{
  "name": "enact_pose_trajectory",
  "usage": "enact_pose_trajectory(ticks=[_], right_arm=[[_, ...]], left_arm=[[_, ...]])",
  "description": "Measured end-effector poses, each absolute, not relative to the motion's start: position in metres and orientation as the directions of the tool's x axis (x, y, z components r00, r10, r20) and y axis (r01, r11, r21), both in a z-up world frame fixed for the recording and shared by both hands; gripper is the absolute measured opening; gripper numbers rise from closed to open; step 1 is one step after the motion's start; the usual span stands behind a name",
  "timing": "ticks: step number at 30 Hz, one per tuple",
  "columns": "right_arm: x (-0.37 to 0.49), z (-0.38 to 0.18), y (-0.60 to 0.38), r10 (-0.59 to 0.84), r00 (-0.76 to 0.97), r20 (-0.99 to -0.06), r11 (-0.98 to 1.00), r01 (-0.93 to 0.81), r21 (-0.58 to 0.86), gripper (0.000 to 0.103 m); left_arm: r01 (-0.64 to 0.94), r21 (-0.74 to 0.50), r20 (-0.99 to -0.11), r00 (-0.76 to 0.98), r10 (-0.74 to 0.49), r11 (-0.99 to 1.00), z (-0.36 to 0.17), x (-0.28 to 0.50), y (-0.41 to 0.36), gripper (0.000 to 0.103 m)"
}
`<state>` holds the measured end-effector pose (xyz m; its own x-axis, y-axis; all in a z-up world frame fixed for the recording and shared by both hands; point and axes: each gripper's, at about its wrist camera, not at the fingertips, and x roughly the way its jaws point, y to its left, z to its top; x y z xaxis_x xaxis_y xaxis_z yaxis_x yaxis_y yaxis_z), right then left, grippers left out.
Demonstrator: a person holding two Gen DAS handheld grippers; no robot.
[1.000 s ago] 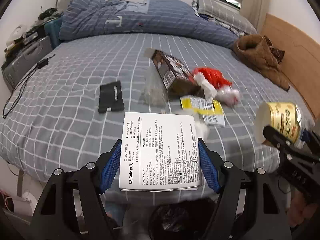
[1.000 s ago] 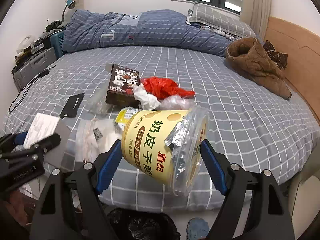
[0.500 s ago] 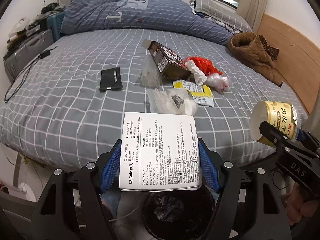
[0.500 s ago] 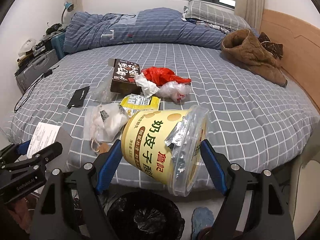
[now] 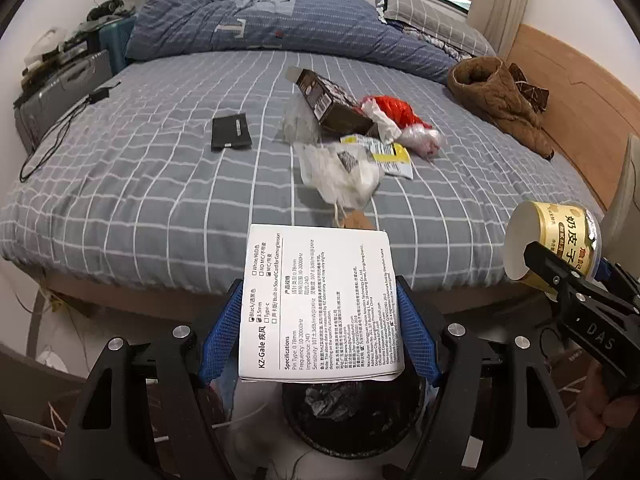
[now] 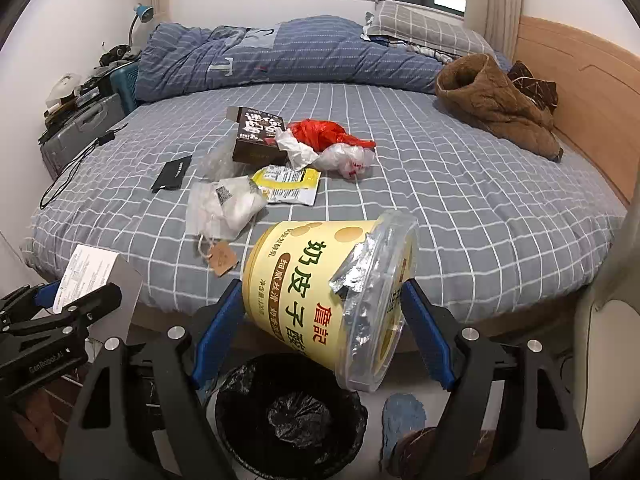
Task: Collect trash
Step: 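Carry the card and the cup with both tools down over the black trash bin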
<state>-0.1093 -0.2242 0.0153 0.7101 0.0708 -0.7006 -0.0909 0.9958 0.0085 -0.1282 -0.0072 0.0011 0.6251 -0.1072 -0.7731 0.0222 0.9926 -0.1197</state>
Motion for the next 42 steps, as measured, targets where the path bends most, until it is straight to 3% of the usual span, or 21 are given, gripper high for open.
enact_pose_trajectory(ticks=[19, 42], right_arm=[[-0.164, 0.015, -0.211, 0.067, 0.689, -0.722, 0.993, -0.118, -0.02, 0.076], [-0.145, -0.099, -0.205, 0.073, 0.513, -0.855, 0.993, -0.116, 0.016, 0.076]], left_arm=[[0.022, -0.123, -0.798, 0.593, -0.112, 0.992, -0.001, -0.182, -0.017, 0.071], [0.012, -0.102, -0.877, 0.47, -0.096, 0.995, -0.101, -0.158, -0.016, 0.071]])
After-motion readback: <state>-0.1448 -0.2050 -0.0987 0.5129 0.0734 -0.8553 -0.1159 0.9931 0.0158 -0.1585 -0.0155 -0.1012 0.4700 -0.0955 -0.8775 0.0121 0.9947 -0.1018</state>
